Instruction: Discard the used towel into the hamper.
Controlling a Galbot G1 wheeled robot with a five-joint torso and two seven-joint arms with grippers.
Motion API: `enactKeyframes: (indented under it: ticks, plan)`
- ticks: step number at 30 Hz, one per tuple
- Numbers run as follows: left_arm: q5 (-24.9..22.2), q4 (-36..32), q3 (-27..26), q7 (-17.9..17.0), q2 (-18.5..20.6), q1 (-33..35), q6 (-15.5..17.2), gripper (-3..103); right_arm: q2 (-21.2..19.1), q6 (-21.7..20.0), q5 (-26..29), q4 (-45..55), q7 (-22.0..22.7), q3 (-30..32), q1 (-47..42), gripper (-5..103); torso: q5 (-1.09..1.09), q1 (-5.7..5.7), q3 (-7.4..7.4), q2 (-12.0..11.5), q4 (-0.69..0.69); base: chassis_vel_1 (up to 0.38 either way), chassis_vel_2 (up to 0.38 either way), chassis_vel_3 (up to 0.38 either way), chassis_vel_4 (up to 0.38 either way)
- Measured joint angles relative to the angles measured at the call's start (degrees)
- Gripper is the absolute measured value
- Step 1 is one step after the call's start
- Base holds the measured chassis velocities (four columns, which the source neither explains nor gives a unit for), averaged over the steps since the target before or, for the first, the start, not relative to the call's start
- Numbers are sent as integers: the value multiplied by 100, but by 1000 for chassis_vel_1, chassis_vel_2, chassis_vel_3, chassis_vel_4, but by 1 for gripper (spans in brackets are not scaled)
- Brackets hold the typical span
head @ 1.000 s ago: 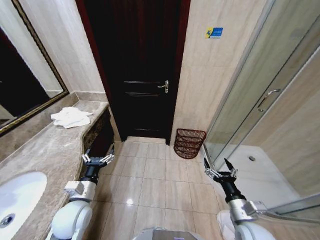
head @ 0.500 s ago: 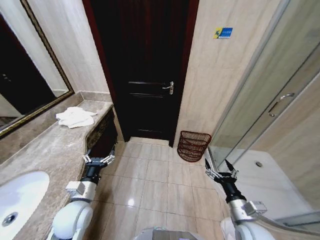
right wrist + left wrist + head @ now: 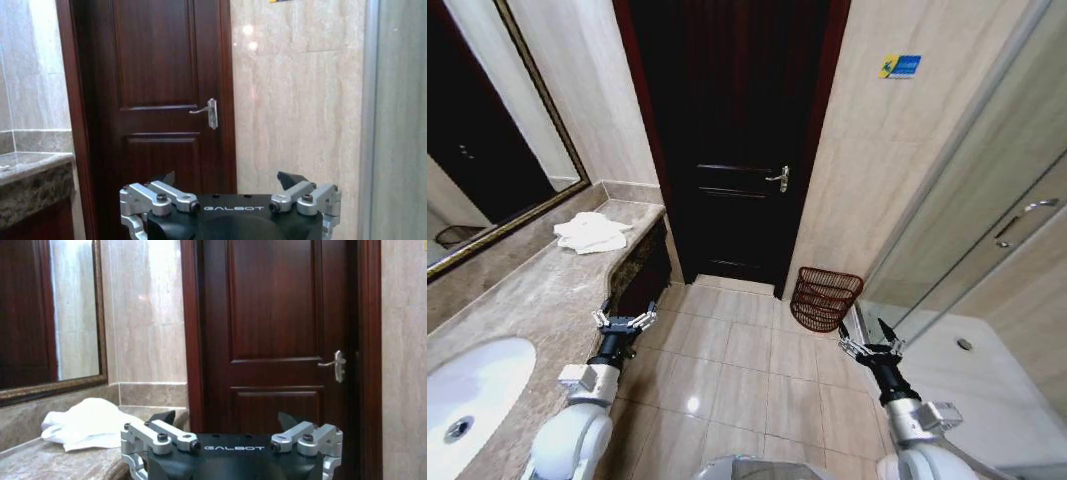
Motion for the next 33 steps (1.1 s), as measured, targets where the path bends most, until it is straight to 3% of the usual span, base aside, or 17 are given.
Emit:
enactKeyframes:
  ticks: [33]
  plan:
    - [46, -1, -21, 28, -25, 44, -71, 100, 20, 98, 4, -7, -20, 19, -26, 100, 0, 0, 0, 0, 0, -24, 107, 105, -26]
